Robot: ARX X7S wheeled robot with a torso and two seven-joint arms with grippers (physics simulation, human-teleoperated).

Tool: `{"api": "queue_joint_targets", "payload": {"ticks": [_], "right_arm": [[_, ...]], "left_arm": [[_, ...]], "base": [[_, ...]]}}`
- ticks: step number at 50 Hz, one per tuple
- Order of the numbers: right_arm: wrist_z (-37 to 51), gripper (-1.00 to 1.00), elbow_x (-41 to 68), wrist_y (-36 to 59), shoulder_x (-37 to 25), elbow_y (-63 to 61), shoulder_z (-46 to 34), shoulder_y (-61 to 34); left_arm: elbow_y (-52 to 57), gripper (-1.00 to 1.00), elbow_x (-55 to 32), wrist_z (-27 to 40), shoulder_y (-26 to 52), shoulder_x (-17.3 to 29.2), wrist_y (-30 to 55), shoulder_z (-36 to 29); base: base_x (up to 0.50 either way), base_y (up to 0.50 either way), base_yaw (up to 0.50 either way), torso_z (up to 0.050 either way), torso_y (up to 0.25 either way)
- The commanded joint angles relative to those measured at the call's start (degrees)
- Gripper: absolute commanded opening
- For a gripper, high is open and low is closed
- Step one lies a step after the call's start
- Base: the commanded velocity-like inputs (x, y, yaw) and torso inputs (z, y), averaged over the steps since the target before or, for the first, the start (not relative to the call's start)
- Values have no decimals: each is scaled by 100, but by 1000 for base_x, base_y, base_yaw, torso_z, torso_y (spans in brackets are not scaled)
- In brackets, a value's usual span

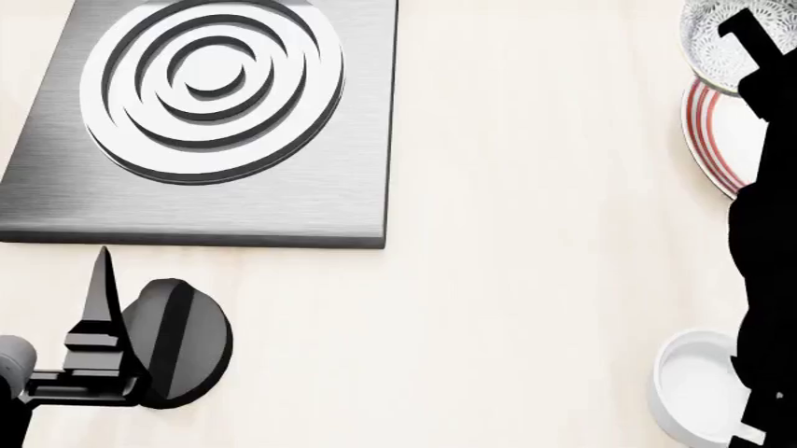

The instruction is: Pick the akita bowl next to the ramekin and place it on the plate.

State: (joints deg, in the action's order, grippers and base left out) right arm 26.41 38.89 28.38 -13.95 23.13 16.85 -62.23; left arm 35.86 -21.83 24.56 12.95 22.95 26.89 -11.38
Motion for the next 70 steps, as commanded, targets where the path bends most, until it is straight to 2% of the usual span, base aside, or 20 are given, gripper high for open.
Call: {"api": "queue_joint_targets", "payload": {"ticks": [1, 24, 46, 70], "right_arm": [[-259, -100, -196, -266, -10, 549, 205, -263], [-317, -100, -576, -887, -233, 1986, 156, -1088], [-815, -100, -953, -2469, -408, 5112, 218, -2508], [-854, -100, -1540, -2479, -411, 5175, 914, -2326]], "left_arm": [[-36, 100, 60, -137, 29, -106, 79, 145], [-146, 100, 143, -114, -22, -85, -5, 37], [-131, 100, 114, -94, 15, -83, 8, -27], [-126, 100, 66, -58, 36, -45, 12, -11]], "base": [[0, 0, 0, 0, 0], [0, 0, 0, 0, 0], [0, 0, 0, 1, 0], [0, 0, 0, 0, 0]]}}
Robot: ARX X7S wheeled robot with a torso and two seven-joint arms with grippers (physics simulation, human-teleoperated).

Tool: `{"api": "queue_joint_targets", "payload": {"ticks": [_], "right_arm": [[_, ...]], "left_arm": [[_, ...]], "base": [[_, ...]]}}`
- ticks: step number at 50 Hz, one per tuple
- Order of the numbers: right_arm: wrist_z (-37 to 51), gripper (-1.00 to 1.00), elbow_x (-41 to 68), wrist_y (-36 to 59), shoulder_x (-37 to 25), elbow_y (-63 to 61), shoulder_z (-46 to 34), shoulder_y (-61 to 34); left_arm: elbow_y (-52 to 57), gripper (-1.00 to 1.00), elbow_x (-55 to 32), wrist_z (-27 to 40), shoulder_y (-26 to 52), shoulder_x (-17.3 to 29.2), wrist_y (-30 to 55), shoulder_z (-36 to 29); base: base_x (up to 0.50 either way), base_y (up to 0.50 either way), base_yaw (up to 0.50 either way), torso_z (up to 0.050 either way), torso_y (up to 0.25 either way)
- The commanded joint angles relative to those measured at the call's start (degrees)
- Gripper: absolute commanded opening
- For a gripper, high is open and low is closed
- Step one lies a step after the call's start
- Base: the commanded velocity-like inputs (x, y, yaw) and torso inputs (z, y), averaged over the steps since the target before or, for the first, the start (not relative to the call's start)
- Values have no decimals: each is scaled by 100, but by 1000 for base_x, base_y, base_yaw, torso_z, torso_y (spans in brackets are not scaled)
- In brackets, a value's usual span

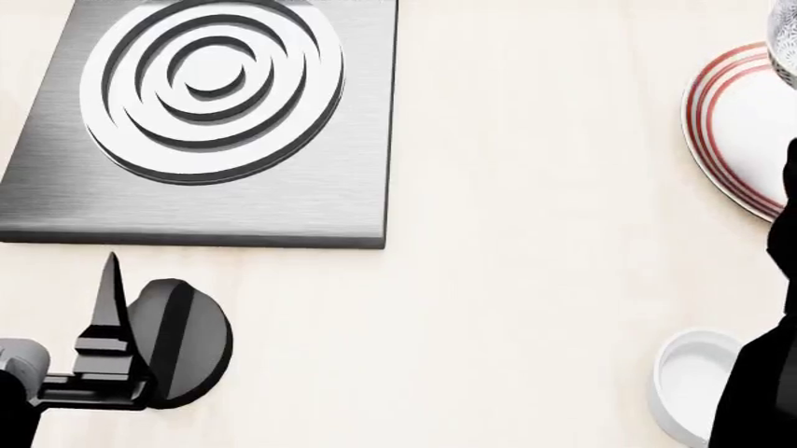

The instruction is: Pick the akita bowl next to the ramekin and place it on the plate.

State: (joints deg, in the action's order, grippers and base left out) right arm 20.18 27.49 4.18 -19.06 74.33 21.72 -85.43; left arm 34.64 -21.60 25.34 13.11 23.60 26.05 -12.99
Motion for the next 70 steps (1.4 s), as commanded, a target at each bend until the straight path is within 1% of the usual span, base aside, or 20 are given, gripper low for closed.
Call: {"api": "queue_joint_targets", "payload": {"ticks": [1, 11, 46, 70], "right_arm": [[-238, -100, -436, -55, 101, 56, 466, -1], [-311, -100, -753, -62, 126, 57, 871, 189], [-529, -100, -2038, 38, 240, 63, 2109, 245], [-538, -100, -2544, 60, 288, 63, 2556, 281]], "left_arm": [[-14, 100, 40, -138, 17, -110, 91, 151], [-17, 100, 22, -119, -4, -92, 68, 175], [-139, 100, 14, -100, 4, -69, -37, 152], [-143, 100, -31, -75, 21, -37, -33, 152]], "base": [[0, 0, 0, 0, 0], [0, 0, 0, 0, 1], [0, 0, 0, 0, 0], [0, 0, 0, 0, 0]]}}
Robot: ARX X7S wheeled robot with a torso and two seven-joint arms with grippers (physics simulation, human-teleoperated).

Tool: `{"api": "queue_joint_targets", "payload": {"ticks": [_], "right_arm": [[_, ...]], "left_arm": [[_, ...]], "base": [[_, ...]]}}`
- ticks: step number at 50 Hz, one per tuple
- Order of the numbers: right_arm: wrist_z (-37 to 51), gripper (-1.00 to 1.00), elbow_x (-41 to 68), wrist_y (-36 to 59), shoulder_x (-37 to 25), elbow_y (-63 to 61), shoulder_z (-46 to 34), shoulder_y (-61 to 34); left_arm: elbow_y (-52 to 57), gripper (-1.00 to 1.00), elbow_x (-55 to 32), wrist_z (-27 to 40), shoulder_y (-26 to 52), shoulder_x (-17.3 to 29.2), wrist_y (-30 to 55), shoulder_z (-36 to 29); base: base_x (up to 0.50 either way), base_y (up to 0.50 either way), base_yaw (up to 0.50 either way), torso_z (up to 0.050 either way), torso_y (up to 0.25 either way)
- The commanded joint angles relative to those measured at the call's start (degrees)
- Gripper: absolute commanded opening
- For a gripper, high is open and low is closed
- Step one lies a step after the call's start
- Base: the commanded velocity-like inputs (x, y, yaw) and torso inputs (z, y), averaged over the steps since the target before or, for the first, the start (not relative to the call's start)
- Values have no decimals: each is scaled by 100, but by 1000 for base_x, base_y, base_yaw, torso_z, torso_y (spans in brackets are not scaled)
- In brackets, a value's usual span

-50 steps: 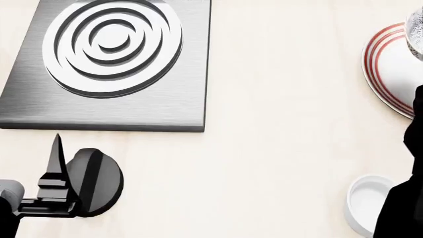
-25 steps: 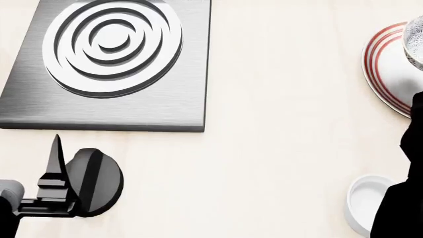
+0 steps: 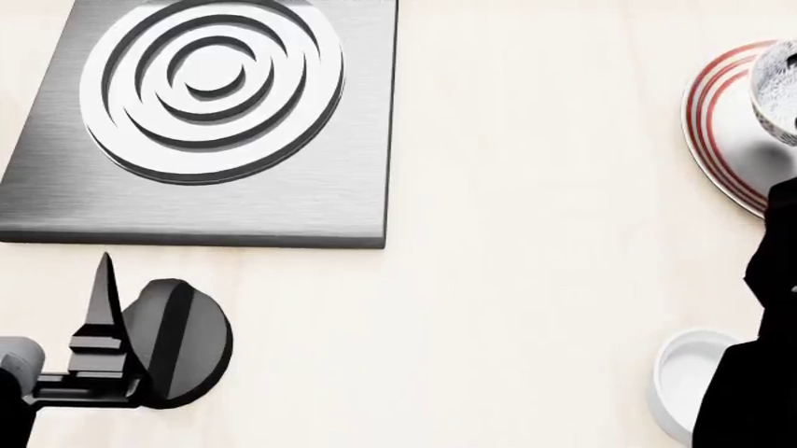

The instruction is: Pick the akita bowl next to the ramekin and place it on the plate.

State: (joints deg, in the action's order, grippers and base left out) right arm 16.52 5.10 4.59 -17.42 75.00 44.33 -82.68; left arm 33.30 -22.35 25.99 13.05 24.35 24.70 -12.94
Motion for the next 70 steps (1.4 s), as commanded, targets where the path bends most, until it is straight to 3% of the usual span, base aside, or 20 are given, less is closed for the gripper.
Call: {"api": "queue_joint_targets", "payload": {"ticks": [1, 48, 49, 60, 70], "right_arm": [[-172, -100, -321, 24, 127, -4, 298, 6], [-223, -100, -478, 40, 154, -4, 539, 103], [-225, 100, -481, 41, 155, -4, 538, 101], [-468, 100, -537, -53, 178, -4, 418, 57], [-707, 100, -962, -226, 310, -7, -319, -190]], "left_arm": [[-16, 100, 45, -140, 25, -109, 96, 147], [-90, 100, 19, -94, -16, -65, -4, 134], [-91, 100, 15, -91, -14, -65, -3, 138], [-80, 100, -9, -87, -46, -47, -32, 147], [-128, 100, -19, -80, -24, -45, -46, 149]], "base": [[0, 0, 0, 0, 0], [0, 0, 0, 0, 0], [0, 0, 0, 0, 0], [0, 0, 0, 0, 0], [0, 0, 0, 0, 0]]}}
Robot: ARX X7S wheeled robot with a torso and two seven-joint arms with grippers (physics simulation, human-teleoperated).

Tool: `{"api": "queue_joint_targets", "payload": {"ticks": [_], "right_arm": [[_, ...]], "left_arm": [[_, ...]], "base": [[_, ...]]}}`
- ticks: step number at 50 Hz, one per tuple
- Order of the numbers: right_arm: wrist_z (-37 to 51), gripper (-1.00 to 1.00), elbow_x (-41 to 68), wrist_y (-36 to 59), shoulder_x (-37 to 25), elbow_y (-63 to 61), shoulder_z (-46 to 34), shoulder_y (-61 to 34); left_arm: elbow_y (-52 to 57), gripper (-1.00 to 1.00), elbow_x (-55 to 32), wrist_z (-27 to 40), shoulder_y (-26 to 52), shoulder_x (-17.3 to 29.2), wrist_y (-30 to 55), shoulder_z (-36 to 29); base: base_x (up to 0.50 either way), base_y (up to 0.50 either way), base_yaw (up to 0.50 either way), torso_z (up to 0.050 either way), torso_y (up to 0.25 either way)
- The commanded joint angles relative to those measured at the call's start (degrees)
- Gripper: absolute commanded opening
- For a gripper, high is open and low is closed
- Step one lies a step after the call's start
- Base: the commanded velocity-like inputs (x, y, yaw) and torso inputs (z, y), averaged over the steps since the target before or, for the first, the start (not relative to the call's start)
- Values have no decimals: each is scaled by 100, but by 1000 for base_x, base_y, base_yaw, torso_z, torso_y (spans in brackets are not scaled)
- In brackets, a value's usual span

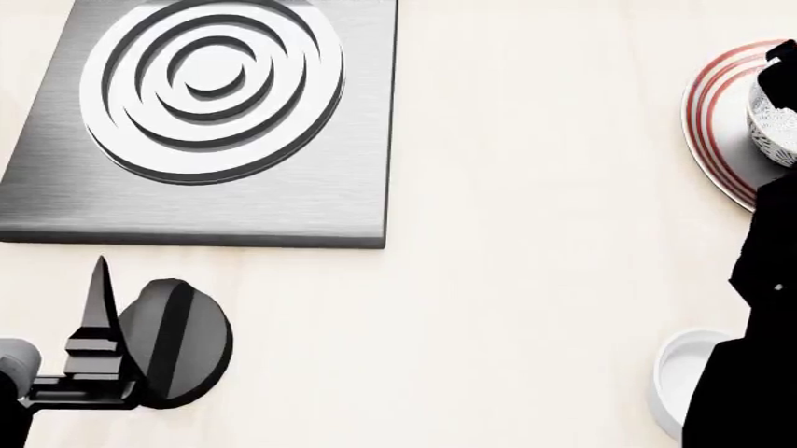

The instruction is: Pick the akita bowl next to the ramekin and place it on the plate.

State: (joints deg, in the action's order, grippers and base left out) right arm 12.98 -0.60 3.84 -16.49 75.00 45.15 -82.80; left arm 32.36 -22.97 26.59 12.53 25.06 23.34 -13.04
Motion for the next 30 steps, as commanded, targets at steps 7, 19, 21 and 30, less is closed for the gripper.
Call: {"api": "queue_joint_targets", "payload": {"ticks": [7, 19, 21, 30], "right_arm": [[-100, 100, -1033, -596, 263, -20, -1241, -142], [-429, 100, -1277, 443, 730, -2298, -1423, 779], [-509, 100, -1263, 646, 804, -2701, -1390, 950], [-724, 100, -1384, 1143, 1010, -3948, -1499, 1417]], "left_arm": [[-40, 100, 9, -129, 15, -92, 77, 213], [-69, 100, -6, -124, -4, -91, 37, 212], [-59, 100, -15, -120, -6, -90, 39, 215], [-67, 100, -21, -106, -31, -94, 11, 210]], "base": [[0, 0, 0, 0, 0], [0, 0, 0, 0, 0], [0, 0, 0, 0, 0], [0, 0, 0, 0, 0]]}}
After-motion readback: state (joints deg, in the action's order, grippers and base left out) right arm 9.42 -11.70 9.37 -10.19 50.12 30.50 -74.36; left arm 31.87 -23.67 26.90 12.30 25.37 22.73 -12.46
